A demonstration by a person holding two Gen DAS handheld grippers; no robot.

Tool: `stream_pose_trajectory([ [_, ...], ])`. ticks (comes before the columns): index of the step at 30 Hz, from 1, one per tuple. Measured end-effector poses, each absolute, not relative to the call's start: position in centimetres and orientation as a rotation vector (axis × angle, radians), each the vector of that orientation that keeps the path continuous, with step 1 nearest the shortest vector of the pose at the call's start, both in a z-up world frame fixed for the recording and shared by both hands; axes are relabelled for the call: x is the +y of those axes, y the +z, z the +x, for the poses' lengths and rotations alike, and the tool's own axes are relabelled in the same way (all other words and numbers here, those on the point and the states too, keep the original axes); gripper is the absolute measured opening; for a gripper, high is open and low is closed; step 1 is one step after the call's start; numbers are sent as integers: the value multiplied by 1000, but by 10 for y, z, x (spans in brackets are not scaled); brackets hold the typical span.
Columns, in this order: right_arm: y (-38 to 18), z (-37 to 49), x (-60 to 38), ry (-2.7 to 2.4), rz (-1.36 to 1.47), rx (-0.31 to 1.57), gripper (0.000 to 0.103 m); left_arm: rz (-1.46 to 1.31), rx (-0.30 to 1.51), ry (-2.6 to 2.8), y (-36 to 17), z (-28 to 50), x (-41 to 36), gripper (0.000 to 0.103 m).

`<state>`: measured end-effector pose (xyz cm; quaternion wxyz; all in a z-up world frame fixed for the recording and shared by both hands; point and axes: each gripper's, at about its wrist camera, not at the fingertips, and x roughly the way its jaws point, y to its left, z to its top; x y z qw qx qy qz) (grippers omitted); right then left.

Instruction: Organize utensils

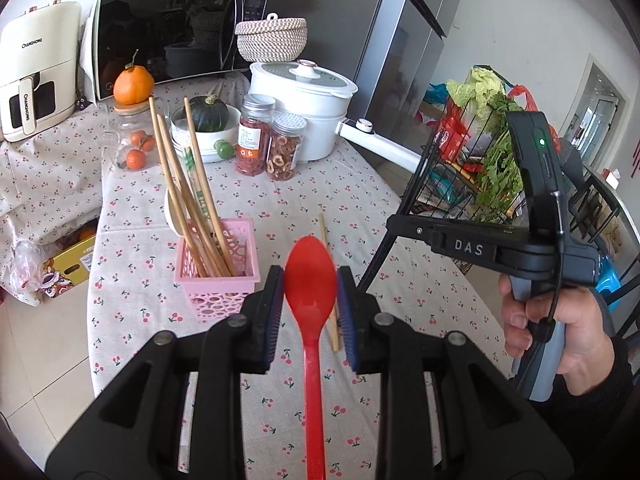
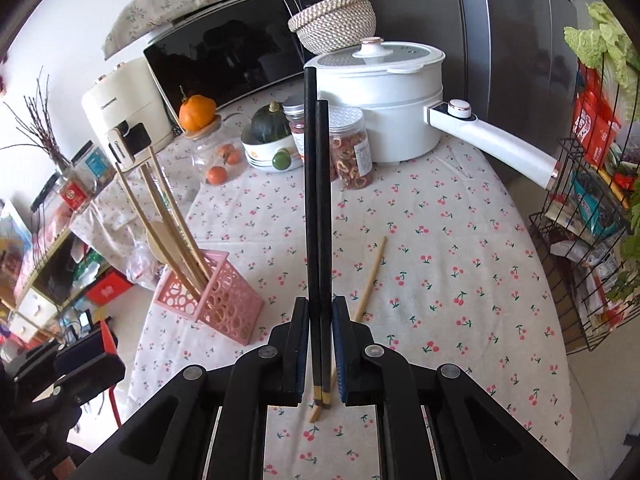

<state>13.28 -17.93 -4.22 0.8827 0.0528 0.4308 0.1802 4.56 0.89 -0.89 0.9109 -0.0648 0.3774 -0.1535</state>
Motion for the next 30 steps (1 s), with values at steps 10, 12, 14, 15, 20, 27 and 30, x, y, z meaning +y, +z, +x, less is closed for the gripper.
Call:
stream_pose_trajectory([
  [10, -11, 118, -181, 422, 130, 796, 6, -221, 607, -282, 17, 49, 41, 28],
  [12, -7, 117, -178, 428, 118, 788, 6, -237, 571, -266, 20, 50, 49, 28],
  [14, -8, 118, -176, 425, 117, 789, 6, -255, 548, -246, 21, 51, 57, 28],
  [15, -9, 120, -177, 426, 124, 797, 6, -263, 545, -237, 22, 52, 60, 28],
  [20, -21, 128, -176, 432, 131, 849, 6, -285, 590, -236, 17, 51, 66, 28],
  [27, -69, 153, -190, 397, 197, 1046, 9, -269, 751, -283, -15, 51, 51, 28],
  [30, -85, 160, -196, 366, 201, 1093, 9, -265, 799, -294, -25, 51, 43, 28],
])
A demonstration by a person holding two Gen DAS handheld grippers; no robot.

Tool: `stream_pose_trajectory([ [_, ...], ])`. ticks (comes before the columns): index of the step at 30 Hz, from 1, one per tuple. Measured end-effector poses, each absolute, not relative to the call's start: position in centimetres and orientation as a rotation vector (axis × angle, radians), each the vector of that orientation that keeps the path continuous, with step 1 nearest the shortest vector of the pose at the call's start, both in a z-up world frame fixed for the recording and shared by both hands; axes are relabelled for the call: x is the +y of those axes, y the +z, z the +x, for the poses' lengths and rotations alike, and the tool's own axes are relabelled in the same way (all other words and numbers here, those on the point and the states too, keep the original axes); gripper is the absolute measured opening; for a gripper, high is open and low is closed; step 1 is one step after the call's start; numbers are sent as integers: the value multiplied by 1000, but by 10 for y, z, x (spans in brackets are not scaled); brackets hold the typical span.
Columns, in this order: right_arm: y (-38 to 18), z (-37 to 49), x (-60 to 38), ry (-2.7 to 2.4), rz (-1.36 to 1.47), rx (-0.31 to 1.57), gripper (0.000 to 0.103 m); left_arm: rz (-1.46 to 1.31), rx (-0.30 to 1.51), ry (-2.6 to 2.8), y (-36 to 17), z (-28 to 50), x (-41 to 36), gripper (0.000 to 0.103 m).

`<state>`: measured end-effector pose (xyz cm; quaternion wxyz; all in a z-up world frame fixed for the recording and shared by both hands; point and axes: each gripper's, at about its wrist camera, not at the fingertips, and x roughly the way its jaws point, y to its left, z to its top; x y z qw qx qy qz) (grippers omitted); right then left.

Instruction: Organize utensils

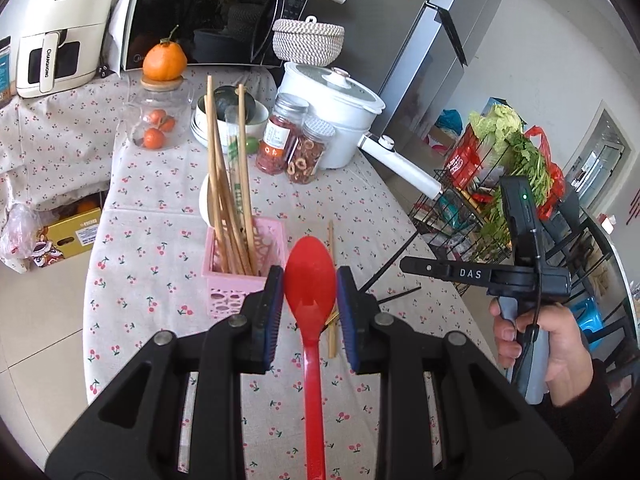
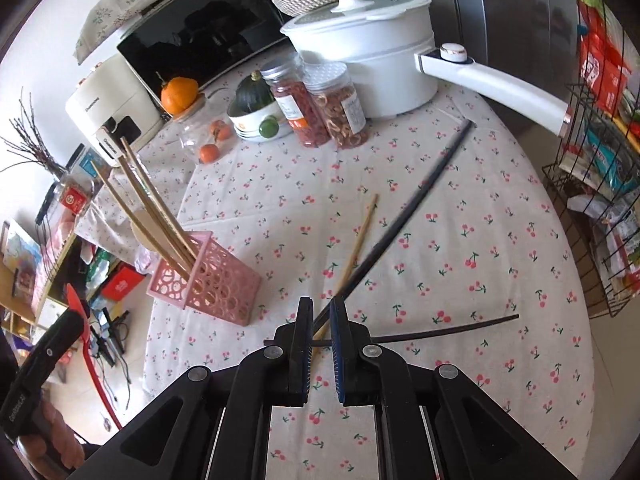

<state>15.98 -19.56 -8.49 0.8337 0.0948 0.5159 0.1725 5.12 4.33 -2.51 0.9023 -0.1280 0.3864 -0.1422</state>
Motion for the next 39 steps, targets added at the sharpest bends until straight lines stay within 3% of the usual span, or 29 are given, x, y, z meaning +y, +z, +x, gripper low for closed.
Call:
stream_pose_trajectory([
  [6, -99, 165, -199, 331, 207, 1148, 9, -198, 801, -289, -30, 48, 27, 28],
  [8, -103, 168, -202, 298, 213, 1158, 19, -185, 784, -291, -29, 45, 24, 28],
  [10, -109, 174, -209, 261, 233, 1165, 46, -170, 761, -292, -28, 42, 22, 28],
  [12, -117, 182, -214, 225, 250, 1174, 54, -150, 720, -288, -27, 38, 20, 28],
  [22, -174, 227, -221, 40, 207, 1250, 54, -37, 697, -294, -36, 32, 9, 28],
  [26, -172, 229, -201, 8, 69, 1235, 50, -67, 733, -285, -42, 36, 16, 28],
  [28, -171, 228, -193, 18, 28, 1223, 30, -84, 747, -282, -44, 38, 19, 28],
  [33, -166, 225, -190, 101, 71, 1232, 6, -101, 772, -282, -46, 39, 20, 28],
  [39, -154, 212, -194, 157, 176, 1191, 5, -121, 755, -275, -39, 38, 25, 28],
])
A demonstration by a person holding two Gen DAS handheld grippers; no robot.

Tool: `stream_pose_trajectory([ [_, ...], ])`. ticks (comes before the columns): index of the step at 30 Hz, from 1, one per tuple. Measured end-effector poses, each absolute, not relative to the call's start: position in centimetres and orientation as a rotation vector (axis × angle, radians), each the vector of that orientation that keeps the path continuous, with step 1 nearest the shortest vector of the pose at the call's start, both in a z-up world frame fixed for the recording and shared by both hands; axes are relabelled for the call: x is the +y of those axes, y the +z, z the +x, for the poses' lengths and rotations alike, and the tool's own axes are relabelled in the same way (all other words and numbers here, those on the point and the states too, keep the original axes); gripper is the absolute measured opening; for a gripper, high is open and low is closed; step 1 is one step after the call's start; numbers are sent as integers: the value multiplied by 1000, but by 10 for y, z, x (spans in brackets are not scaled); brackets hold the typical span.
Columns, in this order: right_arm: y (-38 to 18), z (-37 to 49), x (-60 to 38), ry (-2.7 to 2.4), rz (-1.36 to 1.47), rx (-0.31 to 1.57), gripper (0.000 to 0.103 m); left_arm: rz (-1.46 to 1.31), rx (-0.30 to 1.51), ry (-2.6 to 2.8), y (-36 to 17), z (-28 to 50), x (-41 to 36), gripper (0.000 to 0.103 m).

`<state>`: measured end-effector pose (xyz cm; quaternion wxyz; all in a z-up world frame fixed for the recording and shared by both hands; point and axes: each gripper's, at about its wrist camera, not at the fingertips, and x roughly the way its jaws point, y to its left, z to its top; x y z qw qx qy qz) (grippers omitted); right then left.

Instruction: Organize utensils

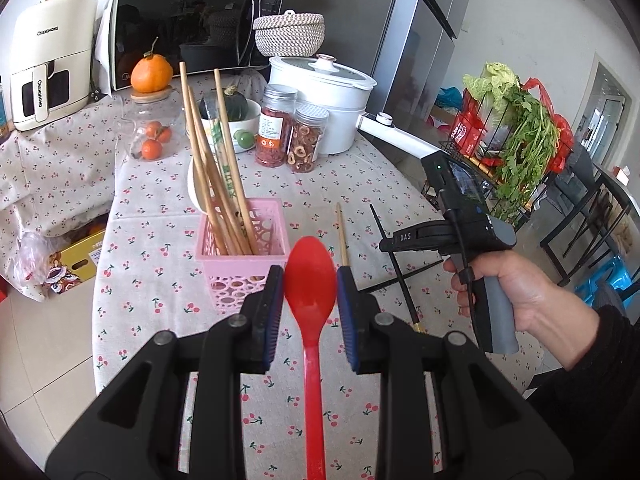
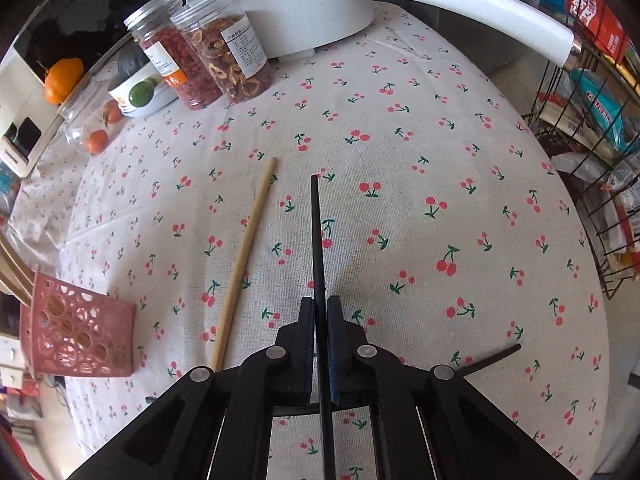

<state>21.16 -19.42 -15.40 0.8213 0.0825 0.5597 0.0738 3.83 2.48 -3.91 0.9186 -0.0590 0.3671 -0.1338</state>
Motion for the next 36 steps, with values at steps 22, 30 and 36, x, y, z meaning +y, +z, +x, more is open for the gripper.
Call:
stream_pose_trajectory([
  [22, -22, 137, -199, 403, 238, 804, 6, -197, 227, -86, 22, 97, 48, 28],
  [30, -17, 140, -206, 409, 246, 787, 6, -107, 186, -29, 1, 120, 35, 29],
  [36, -16, 141, -206, 414, 253, 786, 6, -112, 274, -25, -8, 118, 33, 70],
])
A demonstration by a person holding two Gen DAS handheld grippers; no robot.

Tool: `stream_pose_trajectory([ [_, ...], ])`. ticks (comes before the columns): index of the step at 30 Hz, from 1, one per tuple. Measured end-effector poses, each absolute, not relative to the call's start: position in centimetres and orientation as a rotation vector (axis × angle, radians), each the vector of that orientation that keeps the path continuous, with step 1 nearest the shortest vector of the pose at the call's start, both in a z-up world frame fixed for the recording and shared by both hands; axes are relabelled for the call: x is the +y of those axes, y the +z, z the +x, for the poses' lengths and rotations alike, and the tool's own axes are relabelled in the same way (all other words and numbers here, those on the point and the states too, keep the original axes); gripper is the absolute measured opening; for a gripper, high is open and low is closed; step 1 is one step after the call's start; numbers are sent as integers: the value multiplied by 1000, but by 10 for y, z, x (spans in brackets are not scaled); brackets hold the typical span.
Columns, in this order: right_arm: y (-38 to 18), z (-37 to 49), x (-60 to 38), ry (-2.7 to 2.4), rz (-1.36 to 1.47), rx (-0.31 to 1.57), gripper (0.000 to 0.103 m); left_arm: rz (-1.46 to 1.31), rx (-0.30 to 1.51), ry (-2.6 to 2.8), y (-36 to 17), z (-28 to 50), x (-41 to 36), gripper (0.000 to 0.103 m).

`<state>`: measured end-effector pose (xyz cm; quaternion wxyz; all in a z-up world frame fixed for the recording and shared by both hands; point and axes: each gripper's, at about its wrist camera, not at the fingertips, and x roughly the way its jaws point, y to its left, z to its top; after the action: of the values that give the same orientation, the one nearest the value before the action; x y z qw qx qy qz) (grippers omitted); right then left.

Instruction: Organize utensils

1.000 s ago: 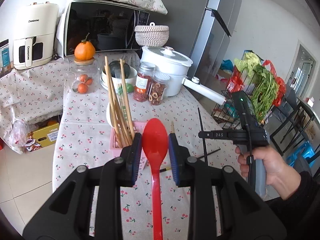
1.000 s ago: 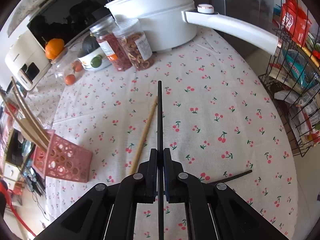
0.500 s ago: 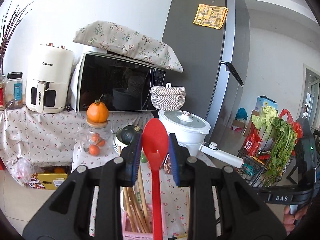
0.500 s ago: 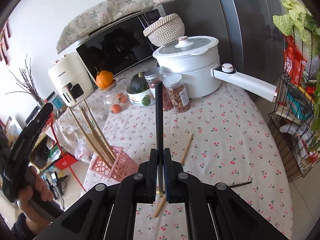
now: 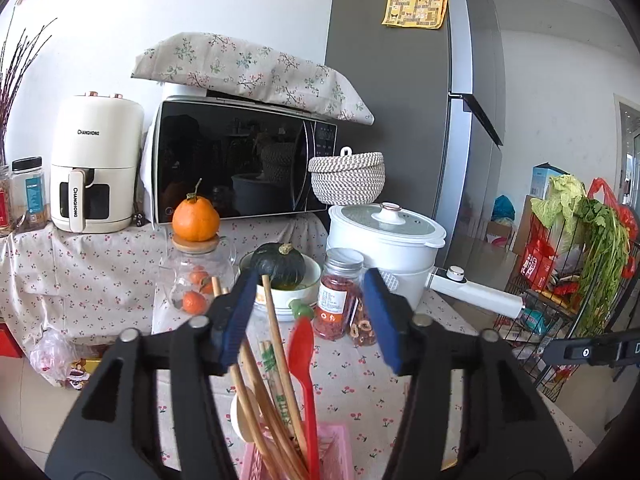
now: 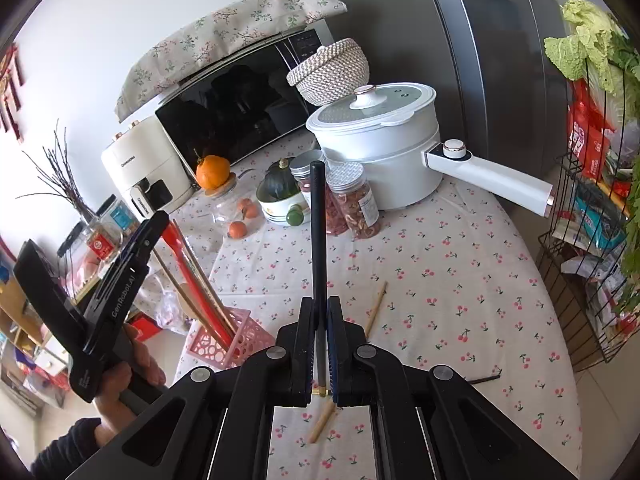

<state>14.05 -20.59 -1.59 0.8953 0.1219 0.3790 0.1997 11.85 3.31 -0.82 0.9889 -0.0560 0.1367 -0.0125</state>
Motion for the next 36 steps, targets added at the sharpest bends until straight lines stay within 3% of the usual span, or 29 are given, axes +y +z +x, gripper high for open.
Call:
stream_pose_trajectory([
  [12, -2, 129, -199, 430, 255, 752, 6, -133, 536, 74, 0, 88, 43, 95],
  [19, 12, 120, -187, 459, 247, 716, 6, -101, 702, 102, -9, 66, 45, 97],
  [36, 36, 111, -134, 551, 218, 595, 6, -58, 886, 136, -51, 45, 84, 97],
])
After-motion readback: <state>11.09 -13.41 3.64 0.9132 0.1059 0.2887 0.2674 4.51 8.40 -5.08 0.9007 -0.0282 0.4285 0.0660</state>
